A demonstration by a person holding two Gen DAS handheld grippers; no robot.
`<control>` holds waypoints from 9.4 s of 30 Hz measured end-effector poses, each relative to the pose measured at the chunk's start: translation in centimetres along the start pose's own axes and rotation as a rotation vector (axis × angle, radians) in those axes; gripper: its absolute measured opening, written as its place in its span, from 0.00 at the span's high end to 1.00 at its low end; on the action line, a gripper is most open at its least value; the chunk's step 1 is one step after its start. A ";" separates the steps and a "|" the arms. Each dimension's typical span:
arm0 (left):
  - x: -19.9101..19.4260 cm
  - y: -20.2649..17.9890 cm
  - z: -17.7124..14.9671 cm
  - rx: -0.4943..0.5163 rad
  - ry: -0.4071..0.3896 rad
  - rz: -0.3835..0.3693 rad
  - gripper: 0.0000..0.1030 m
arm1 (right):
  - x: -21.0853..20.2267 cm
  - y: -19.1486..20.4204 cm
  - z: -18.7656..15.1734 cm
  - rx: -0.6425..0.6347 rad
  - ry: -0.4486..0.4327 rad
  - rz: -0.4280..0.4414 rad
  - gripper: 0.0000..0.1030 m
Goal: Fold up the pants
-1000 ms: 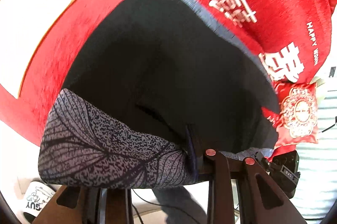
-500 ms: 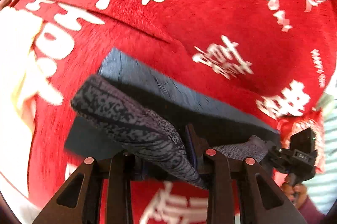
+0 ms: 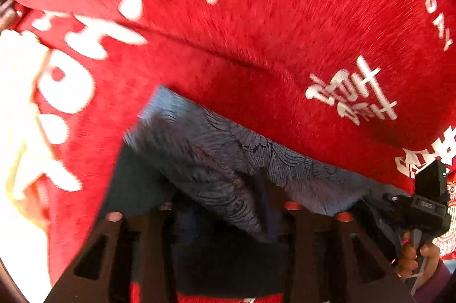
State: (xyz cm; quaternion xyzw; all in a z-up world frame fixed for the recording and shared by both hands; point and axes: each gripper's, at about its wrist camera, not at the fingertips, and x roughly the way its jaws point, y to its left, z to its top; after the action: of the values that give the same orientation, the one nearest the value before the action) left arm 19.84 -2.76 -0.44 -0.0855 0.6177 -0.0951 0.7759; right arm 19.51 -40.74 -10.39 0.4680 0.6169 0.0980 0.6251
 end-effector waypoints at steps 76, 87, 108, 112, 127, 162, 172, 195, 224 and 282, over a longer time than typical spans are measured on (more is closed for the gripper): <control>3.1 -38.8 -26.0 0.645 0.315 -0.242 0.72 | -24.1 -21.3 -32.1 0.439 -0.467 0.324 0.86; 3.1 -45.4 -17.0 0.642 0.097 -0.199 0.37 | -35.1 -21.2 -15.9 0.256 -0.521 0.226 0.86; 8.8 -33.1 -16.6 0.472 0.109 0.209 0.24 | -34.2 -23.3 -14.4 0.263 -0.491 -0.245 0.40; 9.5 -32.2 -17.4 0.461 0.098 0.209 0.24 | -33.7 -25.8 -13.2 0.305 -0.547 -0.283 0.46; 7.5 -33.0 -15.6 0.461 0.058 0.230 0.13 | -34.8 -21.8 -12.8 0.179 -0.477 -0.478 0.85; 4.6 -16.2 -10.4 0.410 0.000 0.422 0.10 | -18.3 -11.0 -17.5 0.108 -0.171 0.111 0.55; 6.1 -4.2 -7.8 0.399 0.014 0.338 0.00 | -4.2 -5.3 -18.9 0.126 -0.136 0.214 0.55; 3.3 -4.7 -8.5 0.457 0.006 0.309 0.00 | -4.5 -3.9 -19.7 0.120 -0.129 -0.037 0.89; 12.2 -20.8 -4.5 0.388 -0.071 0.333 0.00 | -9.5 -2.4 -4.7 -0.260 -0.274 -0.428 0.50; 8.6 -25.2 -17.3 0.488 0.090 0.237 0.00 | -15.9 -10.7 -23.1 0.210 -0.267 -0.416 0.22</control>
State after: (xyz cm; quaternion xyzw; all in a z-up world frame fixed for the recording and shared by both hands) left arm 3.82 -29.62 -6.12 0.1813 0.6161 -0.1534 0.7510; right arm -8.80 -46.98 -2.53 0.4021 0.6189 -0.1598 0.6555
